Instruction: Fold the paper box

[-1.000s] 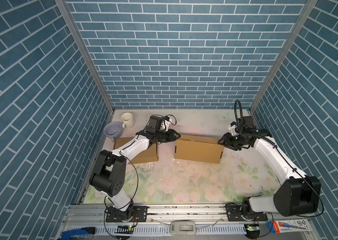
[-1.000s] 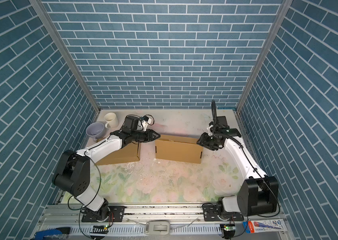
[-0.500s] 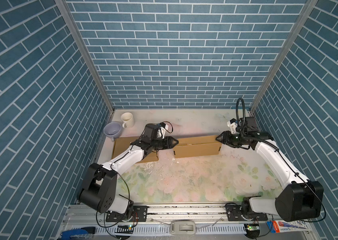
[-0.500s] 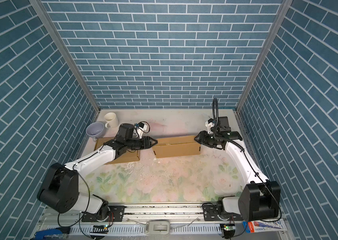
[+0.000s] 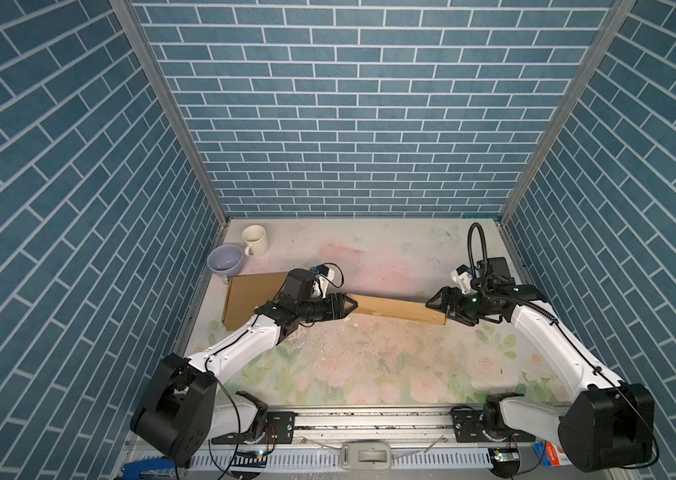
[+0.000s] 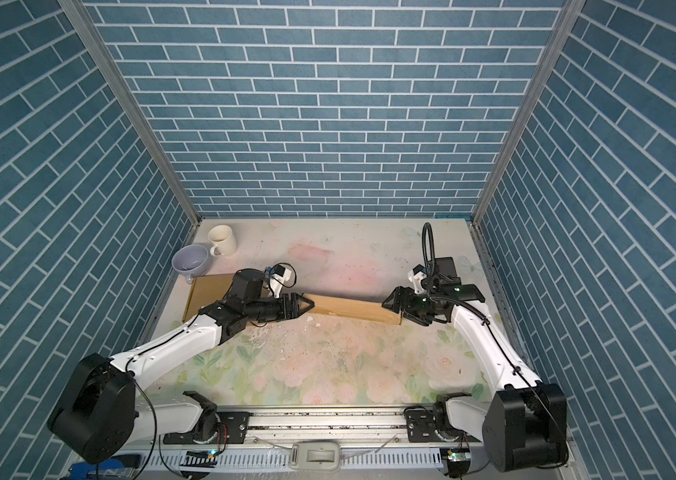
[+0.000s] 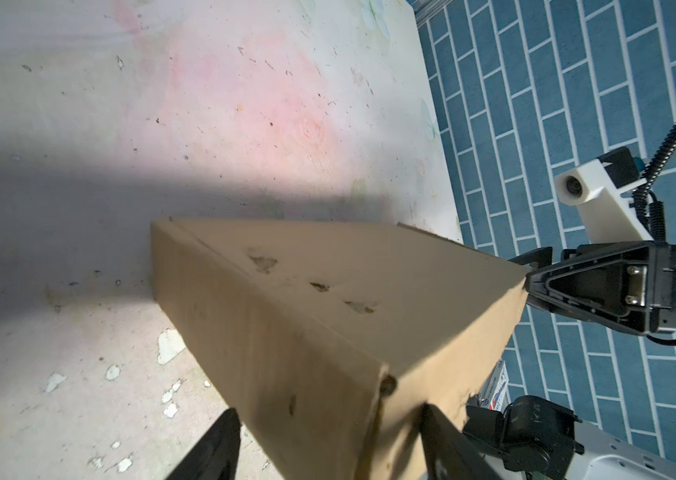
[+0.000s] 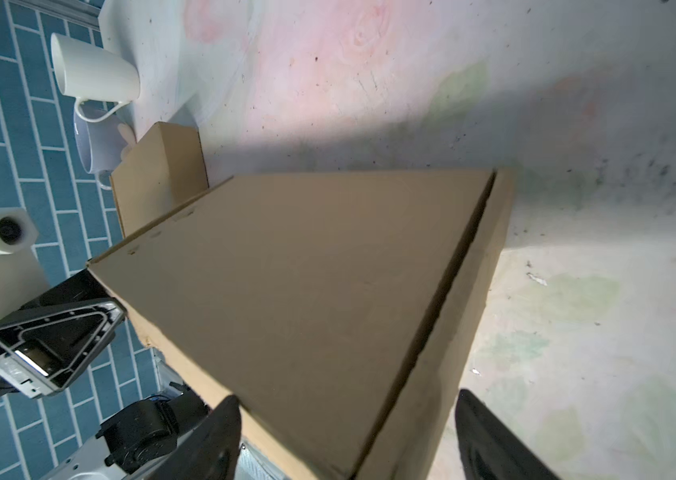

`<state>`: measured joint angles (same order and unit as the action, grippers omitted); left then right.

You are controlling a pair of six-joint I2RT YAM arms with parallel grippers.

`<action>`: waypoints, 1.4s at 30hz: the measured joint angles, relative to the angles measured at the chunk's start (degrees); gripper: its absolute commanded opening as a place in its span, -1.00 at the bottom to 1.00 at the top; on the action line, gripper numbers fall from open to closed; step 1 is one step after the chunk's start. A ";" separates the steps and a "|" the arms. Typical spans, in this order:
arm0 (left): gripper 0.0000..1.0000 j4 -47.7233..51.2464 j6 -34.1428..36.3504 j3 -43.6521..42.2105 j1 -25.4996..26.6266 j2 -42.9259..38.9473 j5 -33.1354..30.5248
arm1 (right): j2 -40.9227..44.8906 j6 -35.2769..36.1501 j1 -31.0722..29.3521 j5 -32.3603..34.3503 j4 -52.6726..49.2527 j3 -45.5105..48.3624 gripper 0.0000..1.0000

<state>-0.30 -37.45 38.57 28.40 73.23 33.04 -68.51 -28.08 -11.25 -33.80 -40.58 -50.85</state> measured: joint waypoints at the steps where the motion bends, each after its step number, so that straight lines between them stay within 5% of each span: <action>1: 0.40 0.02 -0.31 -0.63 0.42 0.00 -0.26 | 0.00 -0.57 -0.04 -0.04 0.26 0.90 0.60; 13: 0.45 1.90 1.36 -0.70 1.05 3.13 -2.67 | -2.67 -2.80 -0.17 3.02 1.64 4.74 0.61; 21: 0.41 -0.72 2.62 2.38 1.22 14.29 -4.09 | -10.51 -2.67 -0.28 4.52 5.57 4.52 0.45; 30: 0.39 -2.43 2.67 12.70 -0.11 23.91 -5.75 | -20.76 -4.02 0.31 3.67 10.67 -6.19 0.40; 34: 0.43 1.36 5.68 13.84 -1.70 22.53 -6.86 | -21.27 -1.95 0.87 5.75 8.17 -8.90 0.58; 42: 0.50 13.22 15.12 13.40 -5.92 5.66 -19.93 | -8.96 1.03 9.05 19.56 6.88 -8.94 0.53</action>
<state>12.93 -22.33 51.96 22.48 78.89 13.10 -77.47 -27.05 -2.20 -14.24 -33.69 -59.79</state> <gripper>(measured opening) 0.740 0.766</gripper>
